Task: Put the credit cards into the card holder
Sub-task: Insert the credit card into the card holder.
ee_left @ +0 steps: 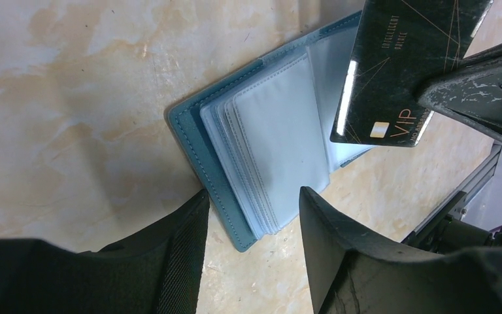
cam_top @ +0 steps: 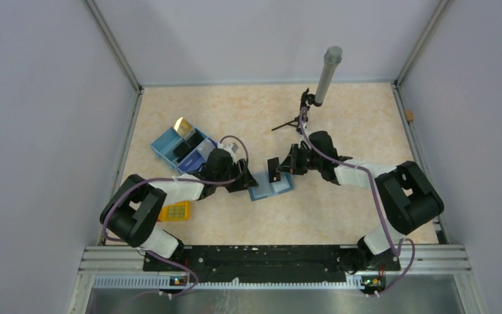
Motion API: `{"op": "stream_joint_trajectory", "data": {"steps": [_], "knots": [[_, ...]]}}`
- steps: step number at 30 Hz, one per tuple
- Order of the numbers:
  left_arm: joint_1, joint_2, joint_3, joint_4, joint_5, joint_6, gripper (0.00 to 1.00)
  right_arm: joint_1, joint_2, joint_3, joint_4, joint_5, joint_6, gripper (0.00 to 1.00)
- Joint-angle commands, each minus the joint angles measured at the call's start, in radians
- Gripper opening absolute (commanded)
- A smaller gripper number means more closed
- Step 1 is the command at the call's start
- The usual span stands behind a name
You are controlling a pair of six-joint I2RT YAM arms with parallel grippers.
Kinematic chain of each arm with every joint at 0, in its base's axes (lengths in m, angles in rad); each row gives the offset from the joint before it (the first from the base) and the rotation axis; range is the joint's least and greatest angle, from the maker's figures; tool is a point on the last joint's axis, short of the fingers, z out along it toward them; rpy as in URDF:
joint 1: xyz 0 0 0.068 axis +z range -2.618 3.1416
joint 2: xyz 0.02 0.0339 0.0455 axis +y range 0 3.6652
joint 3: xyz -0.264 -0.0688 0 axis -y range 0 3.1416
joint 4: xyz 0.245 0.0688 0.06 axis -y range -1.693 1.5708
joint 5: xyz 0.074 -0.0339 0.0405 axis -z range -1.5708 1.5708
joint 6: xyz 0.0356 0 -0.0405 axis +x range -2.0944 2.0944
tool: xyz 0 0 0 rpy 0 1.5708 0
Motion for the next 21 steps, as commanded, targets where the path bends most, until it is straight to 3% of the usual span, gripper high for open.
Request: {"op": "stream_joint_trajectory", "data": {"steps": [1,11,21], "knots": [[-0.005,0.024,0.016,-0.019,-0.034,0.024,0.55,-0.011,0.006,-0.014,0.06,-0.02,0.018,0.0],[-0.007,0.041,0.022,-0.017,-0.031,0.025,0.53,-0.011,0.032,-0.024,0.079,-0.046,0.024,0.0],[-0.009,0.051,0.021,-0.022,-0.043,0.026,0.52,-0.011,-0.009,-0.04,0.042,0.047,0.022,0.0]]}}
